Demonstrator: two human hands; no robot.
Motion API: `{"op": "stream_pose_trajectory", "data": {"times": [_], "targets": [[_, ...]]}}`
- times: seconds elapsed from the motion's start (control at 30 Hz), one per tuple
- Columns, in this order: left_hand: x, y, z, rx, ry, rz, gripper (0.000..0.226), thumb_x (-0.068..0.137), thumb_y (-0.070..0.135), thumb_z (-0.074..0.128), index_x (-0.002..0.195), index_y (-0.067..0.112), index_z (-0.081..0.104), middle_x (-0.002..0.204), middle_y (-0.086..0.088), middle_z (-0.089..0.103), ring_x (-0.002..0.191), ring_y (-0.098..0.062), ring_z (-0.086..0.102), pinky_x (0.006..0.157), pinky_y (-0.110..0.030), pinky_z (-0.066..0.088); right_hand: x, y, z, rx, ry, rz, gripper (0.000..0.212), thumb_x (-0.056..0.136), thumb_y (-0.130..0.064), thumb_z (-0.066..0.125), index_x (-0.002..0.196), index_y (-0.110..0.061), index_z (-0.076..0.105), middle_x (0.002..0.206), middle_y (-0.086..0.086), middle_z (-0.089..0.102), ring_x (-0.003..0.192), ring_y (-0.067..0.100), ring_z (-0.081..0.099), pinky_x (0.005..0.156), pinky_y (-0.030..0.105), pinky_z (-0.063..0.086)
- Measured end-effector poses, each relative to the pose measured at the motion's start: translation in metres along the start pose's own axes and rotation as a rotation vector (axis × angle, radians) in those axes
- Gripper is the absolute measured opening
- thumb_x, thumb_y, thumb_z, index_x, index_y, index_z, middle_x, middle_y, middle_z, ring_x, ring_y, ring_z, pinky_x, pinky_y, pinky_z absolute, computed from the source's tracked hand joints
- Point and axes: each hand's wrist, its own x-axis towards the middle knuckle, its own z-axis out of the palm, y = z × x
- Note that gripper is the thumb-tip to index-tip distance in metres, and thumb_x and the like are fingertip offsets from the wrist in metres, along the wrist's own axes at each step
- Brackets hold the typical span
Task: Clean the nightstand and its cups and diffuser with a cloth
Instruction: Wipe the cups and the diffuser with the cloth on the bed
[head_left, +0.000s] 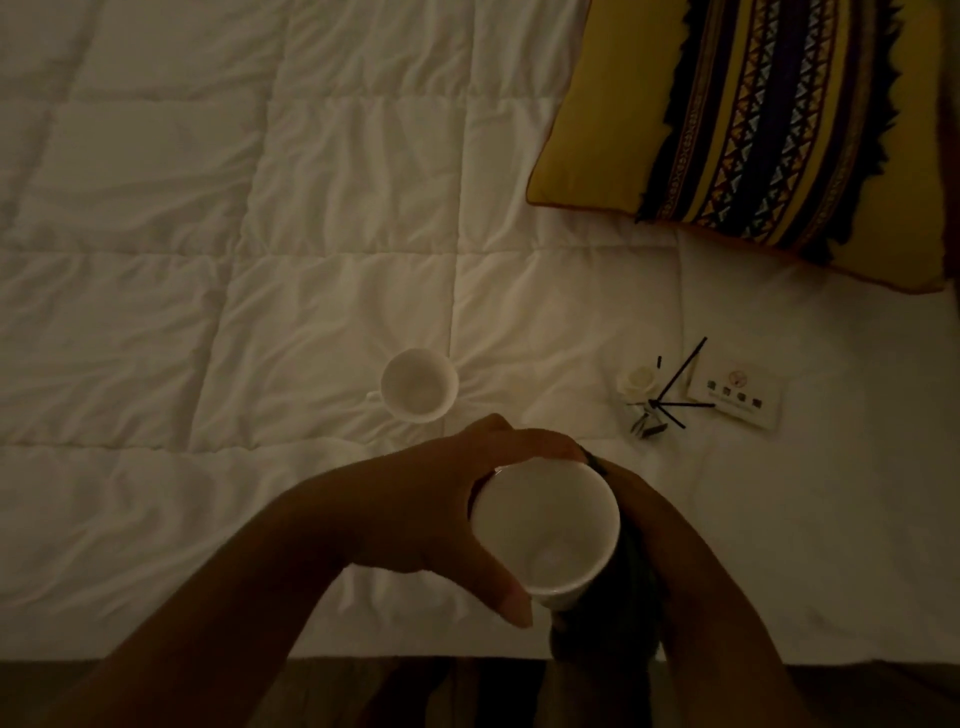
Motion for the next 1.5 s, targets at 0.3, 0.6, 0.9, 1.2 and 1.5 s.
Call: {"op": "stream_pose_trajectory", "data": {"times": [0.3, 0.6, 0.9, 1.2, 1.5], "targets": [[0.021, -0.034, 0.017, -0.462, 0.096, -0.04, 0.078, 0.058, 0.022, 0.085, 0.126, 0.041, 0.054, 0.13, -0.006, 0.053, 0.114, -0.027, 0.062, 0.091, -0.047, 0.056, -0.002, 0.015, -0.013, -0.121, 0.343, -0.143, 0.028, 0.096, -0.016, 0.049, 0.094, -0.036, 0.069, 0.088, -0.011, 0.074, 0.081, 0.007, 0.07, 0.067, 0.021, 0.055], [0.044, -0.032, 0.028, -0.762, 0.36, -0.233, 0.042, 0.072, 0.037, 0.076, 0.106, 0.016, 0.065, 0.093, -0.007, 0.069, 0.074, -0.016, 0.068, 0.062, -0.026, 0.056, 0.004, 0.04, 0.008, -0.563, 0.649, -0.482, 0.027, 0.086, -0.022, 0.065, 0.112, -0.026, 0.062, 0.101, -0.019, 0.064, 0.093, -0.009, 0.063, 0.082, 0.01, 0.051], [0.078, -0.028, 0.021, -0.238, 0.626, -0.315, 0.07, 0.07, 0.043, 0.08, 0.128, 0.025, 0.045, 0.107, 0.005, 0.059, 0.086, -0.013, 0.065, 0.07, -0.026, 0.057, -0.01, 0.08, 0.012, -0.574, 0.479, -0.251, 0.03, 0.079, -0.035, 0.063, 0.108, -0.043, 0.062, 0.107, -0.022, 0.066, 0.102, -0.007, 0.06, 0.087, 0.006, 0.045], [0.114, -0.038, 0.008, 0.415, 0.576, -0.262, 0.103, 0.069, 0.032, 0.084, 0.148, 0.024, 0.02, 0.141, -0.007, 0.034, 0.125, -0.027, 0.044, 0.102, -0.043, 0.044, -0.021, 0.098, 0.018, -0.202, 0.42, 0.009, 0.02, 0.088, -0.016, 0.065, 0.091, -0.034, 0.072, 0.081, 0.003, 0.076, 0.067, 0.022, 0.072, 0.065, 0.039, 0.06], [0.125, -0.073, 0.015, 0.516, 0.523, -0.282, 0.103, 0.077, 0.021, 0.079, 0.153, 0.022, 0.009, 0.155, -0.01, 0.018, 0.141, -0.033, 0.027, 0.111, -0.046, 0.035, -0.025, 0.098, -0.002, -0.066, 0.523, 0.0, 0.017, 0.089, -0.013, 0.064, 0.095, -0.024, 0.076, 0.076, 0.008, 0.076, 0.064, 0.031, 0.07, 0.063, 0.044, 0.061]]}}
